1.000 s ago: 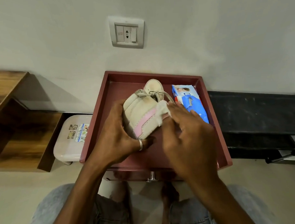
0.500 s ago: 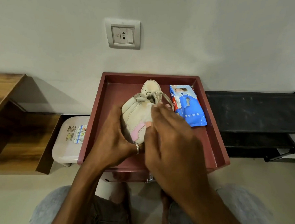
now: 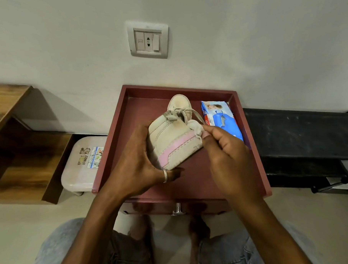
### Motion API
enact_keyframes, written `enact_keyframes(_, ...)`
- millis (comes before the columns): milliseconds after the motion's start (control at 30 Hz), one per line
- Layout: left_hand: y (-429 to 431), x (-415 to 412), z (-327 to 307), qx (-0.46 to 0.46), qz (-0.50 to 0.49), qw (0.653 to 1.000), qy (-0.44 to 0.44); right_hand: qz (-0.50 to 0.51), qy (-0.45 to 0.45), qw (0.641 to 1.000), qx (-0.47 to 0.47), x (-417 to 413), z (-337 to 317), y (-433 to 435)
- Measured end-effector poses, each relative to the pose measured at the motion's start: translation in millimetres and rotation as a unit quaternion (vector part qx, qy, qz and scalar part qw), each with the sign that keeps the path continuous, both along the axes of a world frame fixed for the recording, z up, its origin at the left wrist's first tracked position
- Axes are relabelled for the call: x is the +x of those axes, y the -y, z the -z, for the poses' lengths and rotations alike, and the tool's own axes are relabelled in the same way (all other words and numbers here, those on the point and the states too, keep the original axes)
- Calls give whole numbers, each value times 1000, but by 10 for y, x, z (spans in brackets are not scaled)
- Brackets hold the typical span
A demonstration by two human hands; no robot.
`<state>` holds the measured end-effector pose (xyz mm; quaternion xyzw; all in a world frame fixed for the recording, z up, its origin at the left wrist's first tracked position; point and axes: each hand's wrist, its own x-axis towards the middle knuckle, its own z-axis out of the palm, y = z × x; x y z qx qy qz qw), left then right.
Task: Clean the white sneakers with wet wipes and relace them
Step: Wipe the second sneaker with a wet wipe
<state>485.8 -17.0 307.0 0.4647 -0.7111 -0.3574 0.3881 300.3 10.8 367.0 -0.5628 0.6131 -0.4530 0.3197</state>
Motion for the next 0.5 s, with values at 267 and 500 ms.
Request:
enact_keyframes(267,-10,37,-11,-4,-12,999,-34,-9,-164,974,-157,304,78,-267)
enact_keyframes(500,-6,101,-25,18,-17,998,-62,-70,-189,964,-171,140,93,-128)
